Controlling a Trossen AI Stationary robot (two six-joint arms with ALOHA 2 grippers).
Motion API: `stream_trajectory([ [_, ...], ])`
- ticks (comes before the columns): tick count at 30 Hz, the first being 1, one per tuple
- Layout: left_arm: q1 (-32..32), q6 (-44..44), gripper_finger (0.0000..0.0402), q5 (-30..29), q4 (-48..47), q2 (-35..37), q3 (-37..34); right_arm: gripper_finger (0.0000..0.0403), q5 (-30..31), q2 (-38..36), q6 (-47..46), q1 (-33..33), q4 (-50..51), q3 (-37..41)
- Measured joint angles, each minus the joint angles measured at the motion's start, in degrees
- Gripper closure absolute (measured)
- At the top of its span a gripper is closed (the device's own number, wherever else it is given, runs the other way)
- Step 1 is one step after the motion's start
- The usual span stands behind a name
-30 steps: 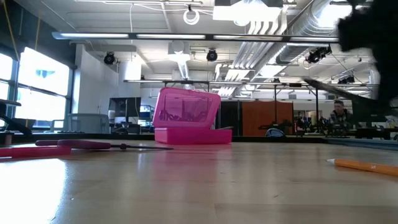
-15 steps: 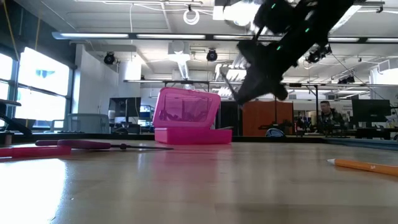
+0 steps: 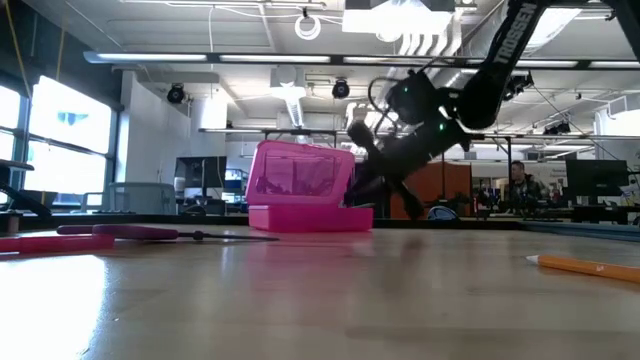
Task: Pick & place school supplies into a supply box
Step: Put the black transparent pen into the pink supply box
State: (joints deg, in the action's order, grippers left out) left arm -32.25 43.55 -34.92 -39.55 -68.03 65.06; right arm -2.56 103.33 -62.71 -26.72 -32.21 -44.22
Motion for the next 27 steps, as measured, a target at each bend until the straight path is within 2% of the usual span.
stream_trajectory([
  [4, 0.0, -0.4, 0.0321, 1.1, 0.0, 0.0, 0.0, 0.0382, -1.0, 3.2, -7.7, -0.9, -4.4, 0.1],
  [10, 0.0, -4.2, 0.0321, 4.6, 0.0, 0.0, 0.0, 0.0383, -1.2, 3.8, -12.4, -0.2, -11.3, -0.8],
  [21, 0.0, -4.7, 0.0321, 6.5, 0.0, 0.0, 0.0, 0.0375, -0.1, 3.9, -14.4, 0.2, 14.6, -15.8],
  [27, 0.0, -4.7, 0.0321, 7.5, 0.0, 0.0, 0.0, 0.0358, -2.1, 3.9, -18.4, 0.8, 19.0, -19.3],
])
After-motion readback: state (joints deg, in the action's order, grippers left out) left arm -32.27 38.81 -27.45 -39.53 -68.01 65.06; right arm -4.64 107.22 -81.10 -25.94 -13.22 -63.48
